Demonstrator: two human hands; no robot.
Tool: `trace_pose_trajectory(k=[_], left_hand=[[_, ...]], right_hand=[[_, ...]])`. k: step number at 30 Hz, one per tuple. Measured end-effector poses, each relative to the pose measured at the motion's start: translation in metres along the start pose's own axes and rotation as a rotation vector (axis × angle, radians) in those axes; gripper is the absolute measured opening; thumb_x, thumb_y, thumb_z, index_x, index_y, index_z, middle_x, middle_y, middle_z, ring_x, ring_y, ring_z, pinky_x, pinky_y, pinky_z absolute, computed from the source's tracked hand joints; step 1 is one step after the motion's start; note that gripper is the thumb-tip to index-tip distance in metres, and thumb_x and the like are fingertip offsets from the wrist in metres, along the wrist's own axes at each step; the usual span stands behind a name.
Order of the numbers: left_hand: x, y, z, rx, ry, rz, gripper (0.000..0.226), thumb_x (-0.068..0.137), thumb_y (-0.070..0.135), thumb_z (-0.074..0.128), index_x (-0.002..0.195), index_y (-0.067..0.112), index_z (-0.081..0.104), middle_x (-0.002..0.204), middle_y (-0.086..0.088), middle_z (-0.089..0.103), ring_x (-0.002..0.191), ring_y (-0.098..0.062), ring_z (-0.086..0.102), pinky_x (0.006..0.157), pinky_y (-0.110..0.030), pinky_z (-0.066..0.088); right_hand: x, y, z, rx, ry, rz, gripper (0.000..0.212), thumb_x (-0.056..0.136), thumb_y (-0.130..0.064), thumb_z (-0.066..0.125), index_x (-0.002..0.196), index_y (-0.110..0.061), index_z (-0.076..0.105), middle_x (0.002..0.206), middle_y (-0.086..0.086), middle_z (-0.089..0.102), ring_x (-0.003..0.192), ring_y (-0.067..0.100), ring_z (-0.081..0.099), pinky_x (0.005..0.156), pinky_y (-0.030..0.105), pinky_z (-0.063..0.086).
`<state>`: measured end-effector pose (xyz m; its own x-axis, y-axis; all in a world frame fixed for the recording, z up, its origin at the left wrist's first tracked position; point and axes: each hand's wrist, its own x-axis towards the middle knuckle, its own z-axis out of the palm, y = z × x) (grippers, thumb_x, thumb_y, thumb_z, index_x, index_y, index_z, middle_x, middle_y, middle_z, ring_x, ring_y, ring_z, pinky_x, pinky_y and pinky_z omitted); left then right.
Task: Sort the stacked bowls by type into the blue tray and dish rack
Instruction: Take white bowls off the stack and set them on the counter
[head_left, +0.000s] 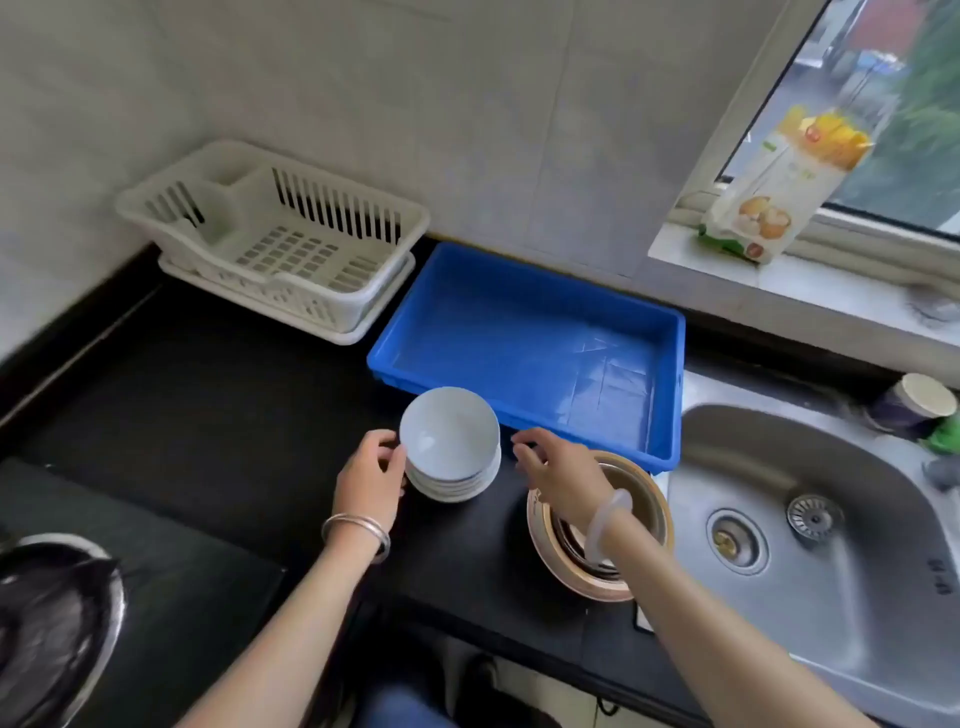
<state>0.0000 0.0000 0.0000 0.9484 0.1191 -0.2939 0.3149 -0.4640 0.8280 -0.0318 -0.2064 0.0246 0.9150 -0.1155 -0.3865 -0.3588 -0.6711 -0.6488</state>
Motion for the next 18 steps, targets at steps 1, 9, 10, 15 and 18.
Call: trace_pose_trajectory(k=[1, 9, 10, 15, 18], left_hand=[[0.004, 0.003, 0.001, 0.002, -0.015, -0.018, 0.026, 0.091, 0.023, 0.05, 0.116, 0.019, 0.054, 0.105, -0.004, 0.063, 0.08, -0.023, 0.066, 0.077, -0.042, 0.056], [0.014, 0.004, 0.007, -0.058, -0.1, -0.119, 0.037, 0.091, 0.02, 0.049, 0.128, 0.02, 0.048, 0.126, -0.007, 0.055, 0.104, -0.025, 0.059, 0.084, -0.041, 0.056], [0.014, 0.003, 0.008, -0.067, -0.097, -0.123, 0.037, 0.091, 0.02, 0.049, 0.128, 0.02, 0.048, 0.126, -0.007, 0.055, 0.105, -0.025, 0.059, 0.085, -0.042, 0.055], [0.013, 0.001, 0.008, -0.132, -0.089, -0.138, 0.034, 0.091, 0.018, 0.049, 0.125, 0.019, 0.051, 0.118, -0.003, 0.059, 0.101, -0.023, 0.062, 0.09, -0.045, 0.053], [0.014, 0.0, 0.008, -0.182, -0.079, -0.169, 0.032, 0.093, 0.021, 0.045, 0.123, 0.015, 0.055, 0.104, -0.002, 0.062, 0.089, -0.021, 0.065, 0.086, -0.044, 0.055]], right_hand=[[0.013, -0.004, 0.003, -0.029, 0.042, 0.013, 0.023, 0.095, -0.039, 0.042, 0.11, -0.028, 0.056, 0.083, -0.003, 0.066, 0.075, 0.019, 0.061, 0.07, 0.034, 0.05], [0.044, -0.031, 0.024, -0.31, 0.165, 0.054, 0.022, 0.093, -0.031, 0.045, 0.089, -0.01, 0.053, 0.088, 0.015, 0.065, 0.07, 0.03, 0.048, 0.057, 0.029, 0.033], [0.045, -0.034, 0.024, -0.357, 0.186, 0.051, 0.019, 0.093, -0.027, 0.043, 0.083, -0.011, 0.048, 0.085, 0.015, 0.063, 0.066, 0.029, 0.044, 0.052, 0.028, 0.029], [0.048, -0.042, 0.022, -0.428, 0.211, 0.008, 0.018, 0.096, -0.017, 0.038, 0.081, -0.01, 0.043, 0.076, 0.013, 0.054, 0.059, 0.027, 0.04, 0.047, 0.025, 0.023], [0.048, -0.038, 0.019, -0.353, 0.208, -0.021, 0.027, 0.098, -0.021, 0.038, 0.091, -0.003, 0.057, 0.087, 0.017, 0.065, 0.07, 0.029, 0.048, 0.06, 0.028, 0.035]])
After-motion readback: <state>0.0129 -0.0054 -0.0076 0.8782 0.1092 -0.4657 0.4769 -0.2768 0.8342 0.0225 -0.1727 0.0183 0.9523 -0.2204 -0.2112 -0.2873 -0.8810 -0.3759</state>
